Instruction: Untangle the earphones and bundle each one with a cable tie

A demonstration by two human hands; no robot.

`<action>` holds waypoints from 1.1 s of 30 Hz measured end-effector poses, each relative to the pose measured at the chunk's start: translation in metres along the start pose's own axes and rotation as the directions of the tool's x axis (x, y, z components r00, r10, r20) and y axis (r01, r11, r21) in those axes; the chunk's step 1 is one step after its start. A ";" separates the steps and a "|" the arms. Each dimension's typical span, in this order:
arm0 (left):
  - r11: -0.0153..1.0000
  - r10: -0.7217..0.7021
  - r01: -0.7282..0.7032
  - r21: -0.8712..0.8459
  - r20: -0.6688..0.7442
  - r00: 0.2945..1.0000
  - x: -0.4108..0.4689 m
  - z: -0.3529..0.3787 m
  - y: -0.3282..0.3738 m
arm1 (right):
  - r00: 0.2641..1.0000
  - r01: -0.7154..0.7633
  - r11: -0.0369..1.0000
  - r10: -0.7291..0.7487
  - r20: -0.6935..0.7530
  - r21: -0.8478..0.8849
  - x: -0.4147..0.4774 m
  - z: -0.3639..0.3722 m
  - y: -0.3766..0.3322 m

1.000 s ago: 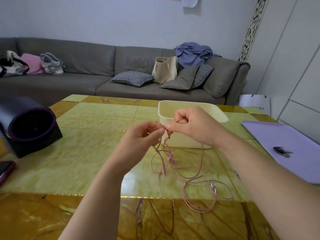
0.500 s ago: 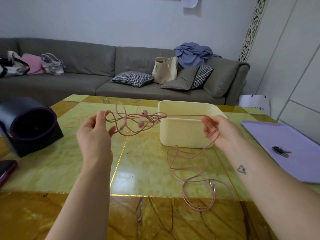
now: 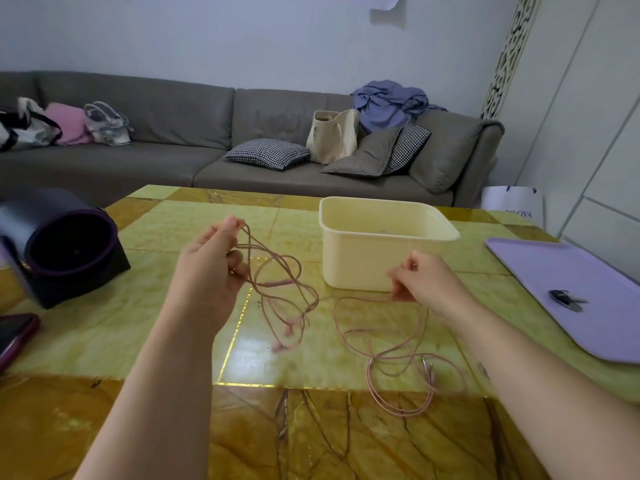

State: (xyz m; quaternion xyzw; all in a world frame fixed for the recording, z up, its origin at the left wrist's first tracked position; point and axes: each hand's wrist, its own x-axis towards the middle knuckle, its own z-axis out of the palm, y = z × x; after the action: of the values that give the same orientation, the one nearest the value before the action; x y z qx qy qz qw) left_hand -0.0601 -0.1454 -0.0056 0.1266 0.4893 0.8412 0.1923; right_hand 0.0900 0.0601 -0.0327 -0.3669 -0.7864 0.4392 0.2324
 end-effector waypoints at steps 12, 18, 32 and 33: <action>0.989 -0.139 0.122 0.083 0.244 0.960 -0.014 0.019 -0.004 | 0.927 0.367 0.609 -0.176 0.331 -0.703 -0.035 -0.003 -0.034; 0.990 -0.140 0.136 0.033 0.327 0.935 -0.017 0.023 -0.004 | 0.754 0.582 0.769 -0.390 0.528 -0.264 -0.050 0.047 -0.048; 0.998 0.056 -0.057 -0.025 -0.058 0.997 0.001 -0.011 0.018 | 0.900 0.224 0.973 -0.228 0.371 0.055 -0.029 0.011 -0.039; 0.995 0.083 -0.077 0.058 -0.114 0.990 0.002 -0.015 0.017 | 0.938 0.120 0.969 -0.183 0.296 0.218 -0.024 0.006 -0.035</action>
State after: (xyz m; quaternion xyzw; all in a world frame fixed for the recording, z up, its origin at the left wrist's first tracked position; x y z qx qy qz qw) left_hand -0.0712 -0.1635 0.0021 0.1019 0.5164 0.8408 0.1261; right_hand 0.0876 0.0265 -0.0069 -0.2058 -0.7922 0.5479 0.1728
